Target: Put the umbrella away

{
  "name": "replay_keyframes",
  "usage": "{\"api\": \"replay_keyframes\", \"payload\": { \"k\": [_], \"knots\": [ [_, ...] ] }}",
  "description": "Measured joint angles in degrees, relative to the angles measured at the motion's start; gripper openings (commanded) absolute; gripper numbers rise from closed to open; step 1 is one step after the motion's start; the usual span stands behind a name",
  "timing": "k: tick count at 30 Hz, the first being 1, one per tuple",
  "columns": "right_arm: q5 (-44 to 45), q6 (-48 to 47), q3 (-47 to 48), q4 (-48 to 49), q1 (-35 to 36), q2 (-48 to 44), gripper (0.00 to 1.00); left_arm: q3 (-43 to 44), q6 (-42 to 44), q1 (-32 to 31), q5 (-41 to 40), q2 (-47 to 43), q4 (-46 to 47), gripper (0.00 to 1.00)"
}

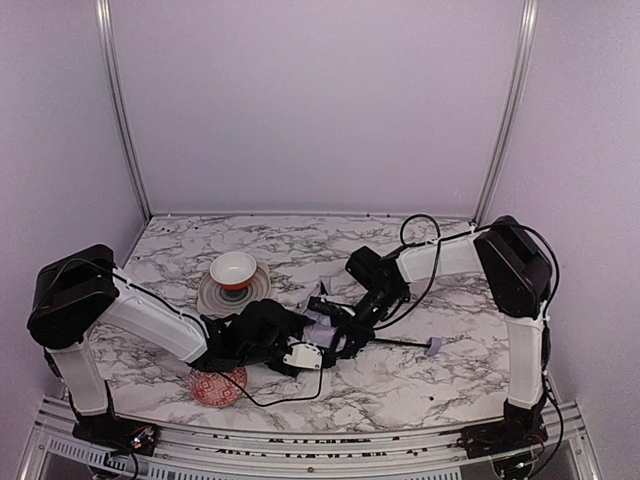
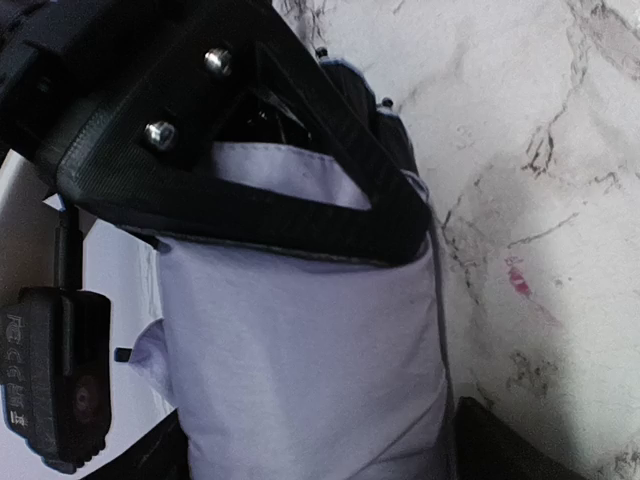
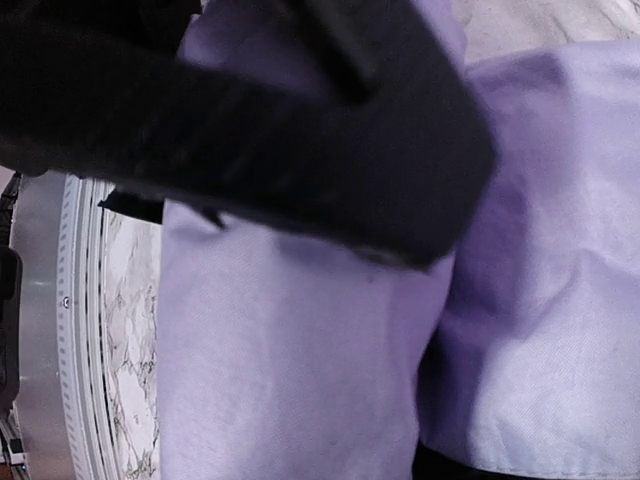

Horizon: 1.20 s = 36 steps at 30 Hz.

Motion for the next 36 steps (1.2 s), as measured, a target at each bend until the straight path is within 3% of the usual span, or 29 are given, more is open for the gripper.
{"api": "replay_keyframes", "payload": {
  "k": [4,8,10,12,17,23,28,36],
  "knots": [
    [-0.26,0.83,0.00,0.04,-0.04,0.07,0.30,1.70,-1.38,0.28,-2.05,3.04,0.48,0.79],
    [-0.35,1.77,0.17,-0.04,-0.13,0.04,0.35,6.47,-4.42,1.07,0.00,3.69,-8.83,0.58],
    [-0.37,2.58,0.26,-0.15,-0.24,0.04,0.45,9.42,-5.62,1.51,0.85,4.44,-14.01,0.46],
    [-0.94,3.43,0.24,-0.24,-0.35,-0.15,0.50,10.73,-6.93,1.81,2.05,4.63,-16.76,0.42],
    [-1.36,4.85,-0.28,0.42,-0.83,-1.18,0.62,12.55,-9.46,2.51,5.03,4.76,-20.70,0.40],
    [0.98,5.27,-6.01,4.66,-1.86,-8.20,0.69,17.27,-13.88,4.39,11.26,5.92,-28.02,0.38],
    [6.78,5.35,-14.34,13.35,-2.95,-22.47,0.71,21.11,-17.70,5.95,17.70,7.15,-34.86,0.38],
    [18.25,2.43,-36.15,39.34,-2.71,-47.47,0.70,30.03,-23.08,9.11,32.96,12.57,-47.04,0.36]
  ]
}}
